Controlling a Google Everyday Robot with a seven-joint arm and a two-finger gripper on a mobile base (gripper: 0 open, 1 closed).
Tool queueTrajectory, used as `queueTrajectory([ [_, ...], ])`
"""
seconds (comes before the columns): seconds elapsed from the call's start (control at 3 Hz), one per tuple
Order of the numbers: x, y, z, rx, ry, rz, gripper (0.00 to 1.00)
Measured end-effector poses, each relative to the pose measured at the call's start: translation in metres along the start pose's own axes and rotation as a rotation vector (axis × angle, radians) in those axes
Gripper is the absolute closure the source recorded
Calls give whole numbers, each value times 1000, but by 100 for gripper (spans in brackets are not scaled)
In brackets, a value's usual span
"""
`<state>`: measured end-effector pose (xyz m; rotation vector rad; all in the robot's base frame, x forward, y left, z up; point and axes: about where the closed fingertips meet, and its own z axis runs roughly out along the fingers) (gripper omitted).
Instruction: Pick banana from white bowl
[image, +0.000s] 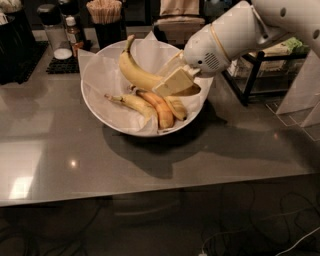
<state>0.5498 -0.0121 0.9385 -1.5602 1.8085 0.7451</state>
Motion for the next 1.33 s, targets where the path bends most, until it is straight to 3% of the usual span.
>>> queueTrajectory([
  [0.33,8,30,-22,-88,-195,-48,100],
  [0.67,14,64,-53,-102,-359,-56,100],
  [1.0,25,91,-80,-62,-392,-24,100],
  [1.33,29,92,-85,-50,-393,-15,100],
])
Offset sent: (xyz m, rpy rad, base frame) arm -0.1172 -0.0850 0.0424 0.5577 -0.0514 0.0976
